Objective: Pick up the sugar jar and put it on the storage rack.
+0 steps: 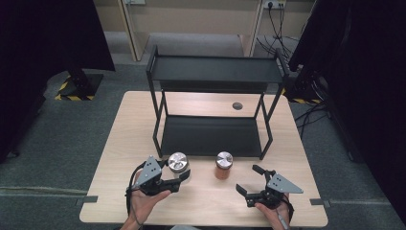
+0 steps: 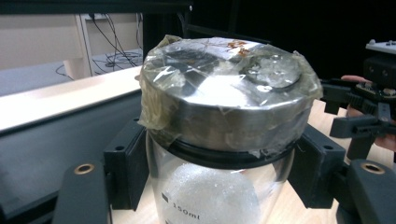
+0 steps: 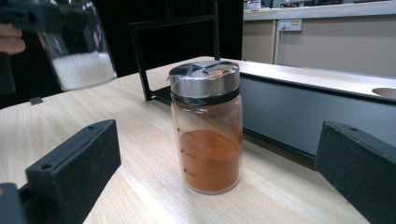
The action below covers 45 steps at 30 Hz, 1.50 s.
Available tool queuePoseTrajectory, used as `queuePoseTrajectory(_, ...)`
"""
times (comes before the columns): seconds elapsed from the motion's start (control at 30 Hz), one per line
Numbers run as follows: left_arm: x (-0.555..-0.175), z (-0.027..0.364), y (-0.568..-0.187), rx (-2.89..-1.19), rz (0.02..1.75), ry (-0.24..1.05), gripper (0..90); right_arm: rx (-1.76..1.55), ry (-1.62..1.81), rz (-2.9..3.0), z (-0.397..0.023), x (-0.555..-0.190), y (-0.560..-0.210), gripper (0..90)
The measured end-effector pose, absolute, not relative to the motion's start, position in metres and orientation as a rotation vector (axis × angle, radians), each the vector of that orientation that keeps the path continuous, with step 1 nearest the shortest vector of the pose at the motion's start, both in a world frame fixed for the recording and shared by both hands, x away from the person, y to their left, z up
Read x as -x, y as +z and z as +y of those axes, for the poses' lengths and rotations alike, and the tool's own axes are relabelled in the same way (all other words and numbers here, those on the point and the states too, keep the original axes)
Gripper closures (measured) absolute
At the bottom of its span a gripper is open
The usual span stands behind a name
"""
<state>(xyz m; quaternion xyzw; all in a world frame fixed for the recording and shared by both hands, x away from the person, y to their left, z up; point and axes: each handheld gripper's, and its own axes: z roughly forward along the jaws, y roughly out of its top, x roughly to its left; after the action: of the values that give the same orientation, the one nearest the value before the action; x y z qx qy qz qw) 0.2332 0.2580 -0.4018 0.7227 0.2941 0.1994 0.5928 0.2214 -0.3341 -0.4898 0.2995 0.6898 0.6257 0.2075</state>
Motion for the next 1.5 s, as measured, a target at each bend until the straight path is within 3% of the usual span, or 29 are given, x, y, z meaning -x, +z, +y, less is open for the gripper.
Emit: queuePoseTrajectory(1.5, -0.305, 0.244, -0.236, -1.713, 0.617, 0.435, 31.3, -0.847, 1.755, 1.912, -0.334, -0.223, -0.492, 0.4)
